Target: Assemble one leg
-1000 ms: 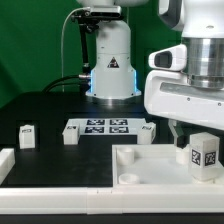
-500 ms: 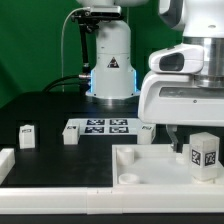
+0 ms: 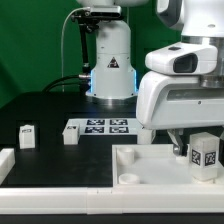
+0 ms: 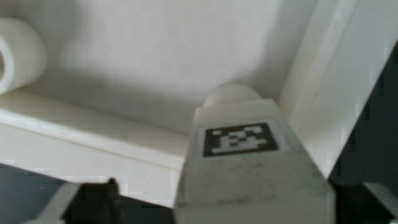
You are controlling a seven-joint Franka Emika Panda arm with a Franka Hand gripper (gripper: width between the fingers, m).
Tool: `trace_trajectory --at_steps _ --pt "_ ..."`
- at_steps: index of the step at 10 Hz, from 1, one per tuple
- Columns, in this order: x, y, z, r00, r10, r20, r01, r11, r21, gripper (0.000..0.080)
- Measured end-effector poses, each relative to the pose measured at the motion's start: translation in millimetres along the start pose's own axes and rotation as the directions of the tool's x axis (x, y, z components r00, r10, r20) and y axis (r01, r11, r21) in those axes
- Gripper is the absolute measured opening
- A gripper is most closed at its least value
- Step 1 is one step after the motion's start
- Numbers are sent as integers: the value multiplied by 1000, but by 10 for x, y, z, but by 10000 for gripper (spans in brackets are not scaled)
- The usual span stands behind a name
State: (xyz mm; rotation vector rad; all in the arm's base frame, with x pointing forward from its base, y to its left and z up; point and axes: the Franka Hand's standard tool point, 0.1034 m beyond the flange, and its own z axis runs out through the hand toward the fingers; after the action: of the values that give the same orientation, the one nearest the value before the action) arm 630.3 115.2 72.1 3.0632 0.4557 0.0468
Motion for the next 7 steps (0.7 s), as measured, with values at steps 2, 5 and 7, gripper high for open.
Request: trace_trajectory --at_steps 2,5,7 --pt "-2 1 3 1000 0 0 0 1000 0 291" --pt "-4 3 6 998 61 1 -61 998 0 291" --pt "13 -30 22 936 353 -12 -353 936 -2 291"
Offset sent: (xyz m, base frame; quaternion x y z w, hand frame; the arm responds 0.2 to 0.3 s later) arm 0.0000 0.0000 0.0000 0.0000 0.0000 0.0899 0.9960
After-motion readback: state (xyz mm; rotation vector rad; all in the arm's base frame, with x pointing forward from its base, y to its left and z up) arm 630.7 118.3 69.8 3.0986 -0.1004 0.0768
